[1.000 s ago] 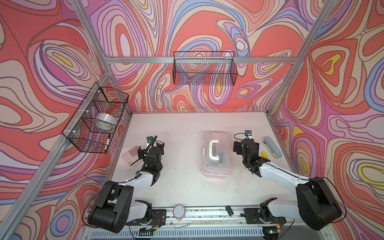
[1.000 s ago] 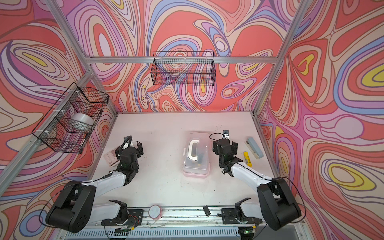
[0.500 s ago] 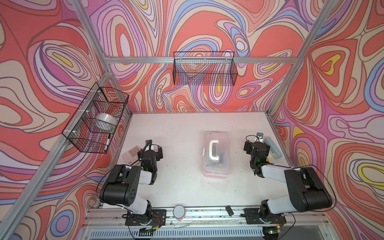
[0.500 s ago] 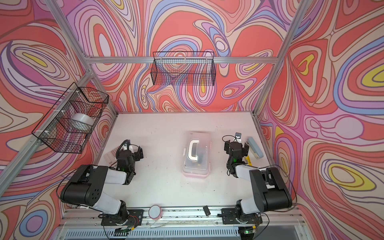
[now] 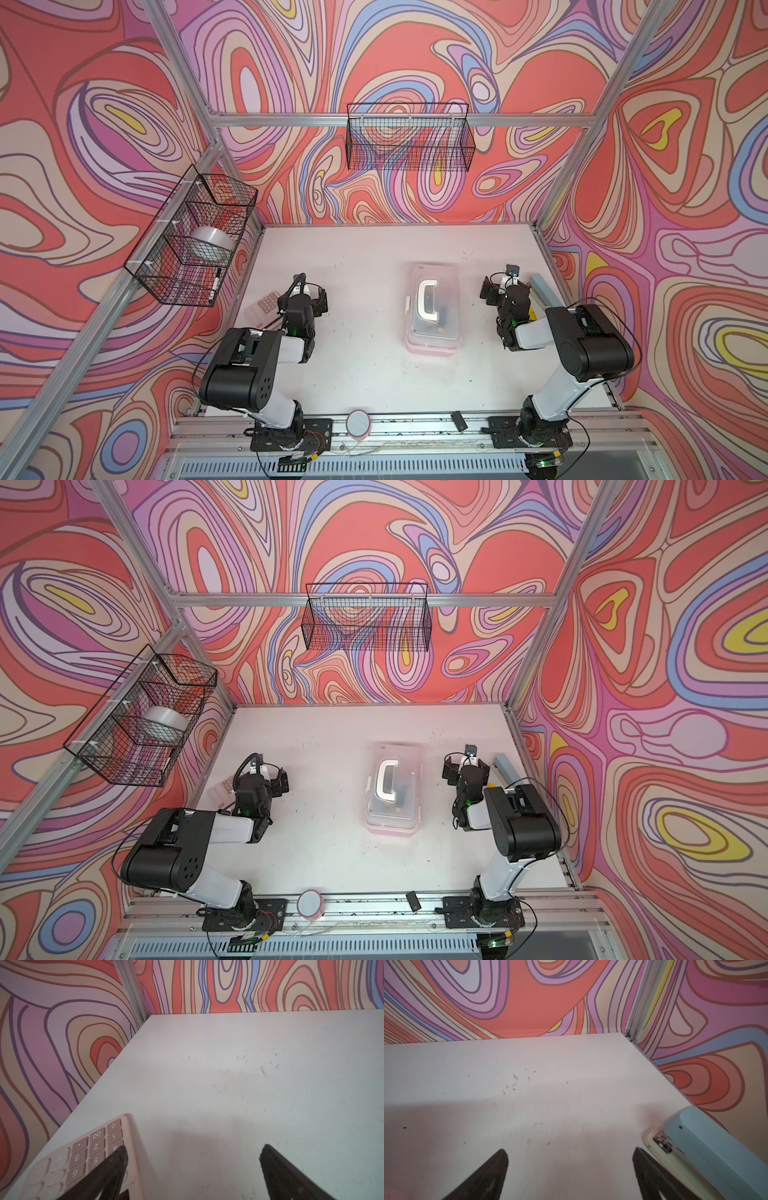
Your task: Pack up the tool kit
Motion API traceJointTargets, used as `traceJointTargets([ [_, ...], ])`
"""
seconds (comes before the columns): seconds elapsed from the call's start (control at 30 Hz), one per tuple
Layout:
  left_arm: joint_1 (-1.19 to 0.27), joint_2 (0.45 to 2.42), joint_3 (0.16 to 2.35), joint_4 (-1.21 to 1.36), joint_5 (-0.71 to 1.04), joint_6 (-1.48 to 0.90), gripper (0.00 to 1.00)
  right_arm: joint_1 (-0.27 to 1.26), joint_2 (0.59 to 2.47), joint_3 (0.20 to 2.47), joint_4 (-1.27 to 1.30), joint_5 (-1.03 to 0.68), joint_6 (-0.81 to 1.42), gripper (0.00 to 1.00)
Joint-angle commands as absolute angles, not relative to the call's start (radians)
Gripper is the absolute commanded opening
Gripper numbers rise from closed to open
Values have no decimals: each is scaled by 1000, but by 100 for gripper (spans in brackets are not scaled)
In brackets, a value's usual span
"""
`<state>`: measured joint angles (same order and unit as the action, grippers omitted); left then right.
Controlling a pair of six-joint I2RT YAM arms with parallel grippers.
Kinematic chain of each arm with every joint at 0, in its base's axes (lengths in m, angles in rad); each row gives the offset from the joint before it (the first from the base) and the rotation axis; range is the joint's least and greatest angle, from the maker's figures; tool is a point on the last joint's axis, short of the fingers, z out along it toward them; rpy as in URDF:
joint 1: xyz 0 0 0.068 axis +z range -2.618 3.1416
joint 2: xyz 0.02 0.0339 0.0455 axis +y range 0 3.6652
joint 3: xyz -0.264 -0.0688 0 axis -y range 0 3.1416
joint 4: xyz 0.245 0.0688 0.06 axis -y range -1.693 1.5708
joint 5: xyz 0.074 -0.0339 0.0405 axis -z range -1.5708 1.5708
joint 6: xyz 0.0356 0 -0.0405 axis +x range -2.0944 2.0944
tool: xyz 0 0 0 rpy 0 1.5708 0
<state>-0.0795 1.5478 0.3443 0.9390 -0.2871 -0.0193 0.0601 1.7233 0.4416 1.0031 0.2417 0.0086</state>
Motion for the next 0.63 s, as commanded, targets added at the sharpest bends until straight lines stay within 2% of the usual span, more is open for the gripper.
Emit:
traceJointTargets([
  [0.0,-78,1548,355,945,-279,-13,100,57,1718,445,1018,229,13,99],
  [0.27,-78,1552,354,951,-280,-14,100,56,1719,455,997,219,18,98],
  [0.33,-78,1551,354,953,-280,-13,100,23,1718,480,937,148,34,99],
  [0.43,-78,1551,353,952,-279,-12,100,20,1722,489,924,141,35,98],
  [0.6,-78,1552,354,952,-280,-13,100,20,1714,468,961,143,32,98],
])
